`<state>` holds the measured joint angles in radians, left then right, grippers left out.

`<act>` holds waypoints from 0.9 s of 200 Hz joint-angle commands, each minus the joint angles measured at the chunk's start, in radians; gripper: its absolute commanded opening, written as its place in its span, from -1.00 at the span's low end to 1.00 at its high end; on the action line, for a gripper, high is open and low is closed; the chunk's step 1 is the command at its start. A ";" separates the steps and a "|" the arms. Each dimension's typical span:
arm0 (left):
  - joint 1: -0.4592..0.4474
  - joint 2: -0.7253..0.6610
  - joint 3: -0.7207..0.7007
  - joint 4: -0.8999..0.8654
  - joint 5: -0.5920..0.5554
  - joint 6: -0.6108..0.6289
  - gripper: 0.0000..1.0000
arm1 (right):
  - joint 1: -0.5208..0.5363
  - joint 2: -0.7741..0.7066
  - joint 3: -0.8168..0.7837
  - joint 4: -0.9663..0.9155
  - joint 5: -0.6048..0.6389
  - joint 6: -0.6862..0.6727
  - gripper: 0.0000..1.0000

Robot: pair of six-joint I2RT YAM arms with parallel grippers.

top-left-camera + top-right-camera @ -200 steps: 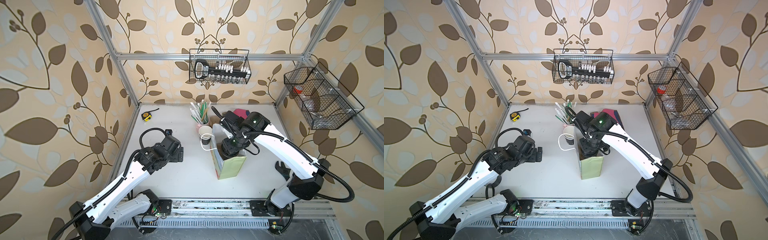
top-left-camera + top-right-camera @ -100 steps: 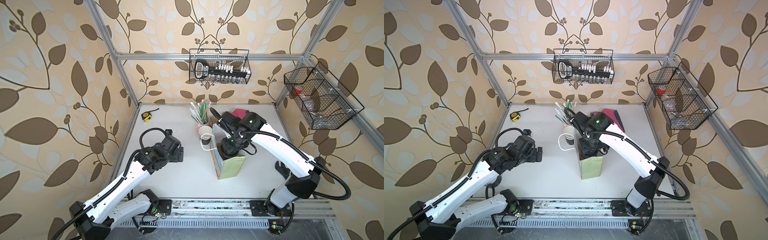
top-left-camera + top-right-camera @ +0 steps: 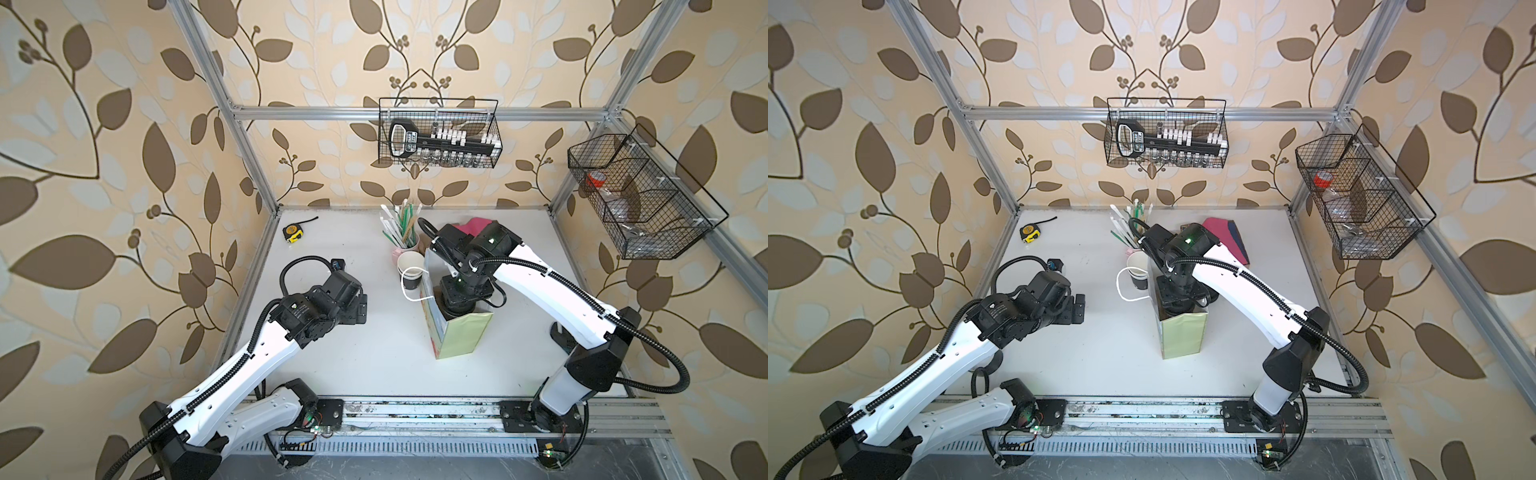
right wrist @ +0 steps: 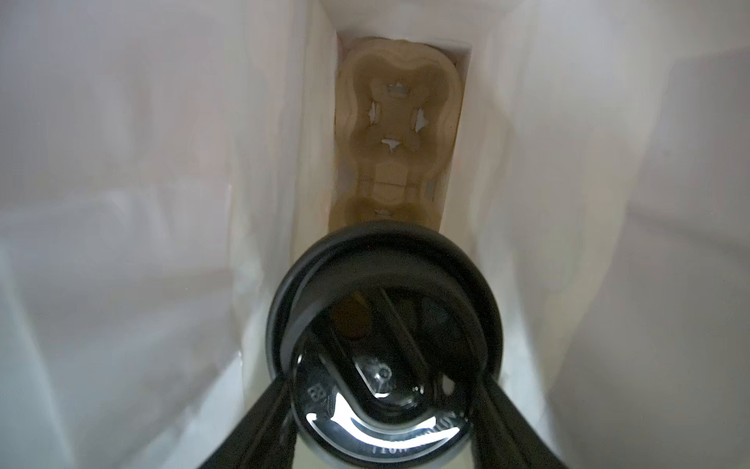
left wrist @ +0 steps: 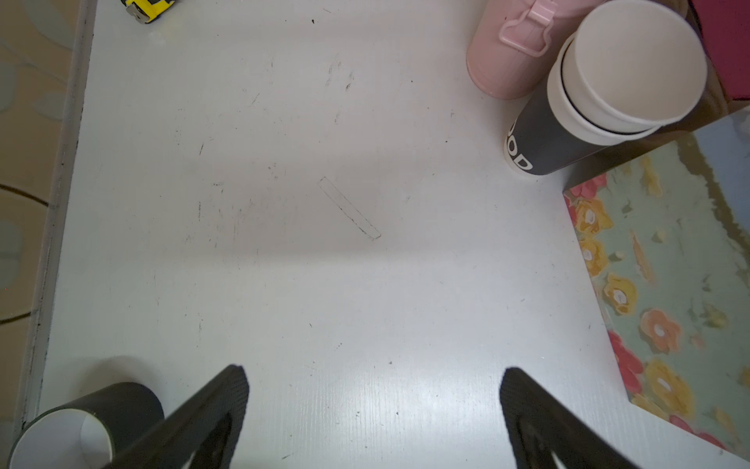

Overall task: Pack a coffee takeout order
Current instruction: Place the coffee cup in the cup tray.

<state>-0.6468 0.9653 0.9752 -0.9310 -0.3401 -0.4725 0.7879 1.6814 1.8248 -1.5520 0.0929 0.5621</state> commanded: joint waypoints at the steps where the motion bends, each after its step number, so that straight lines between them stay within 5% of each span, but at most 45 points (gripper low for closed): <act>1: 0.003 0.001 -0.007 -0.004 -0.006 0.017 0.98 | 0.004 0.018 -0.013 -0.021 -0.006 0.022 -1.00; 180: 0.003 0.007 -0.006 -0.006 -0.007 0.018 0.98 | -0.002 0.002 -0.147 0.069 -0.041 0.093 -1.00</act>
<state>-0.6468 0.9718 0.9752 -0.9310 -0.3401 -0.4721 0.7895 1.7039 1.6917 -1.4937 0.0624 0.6224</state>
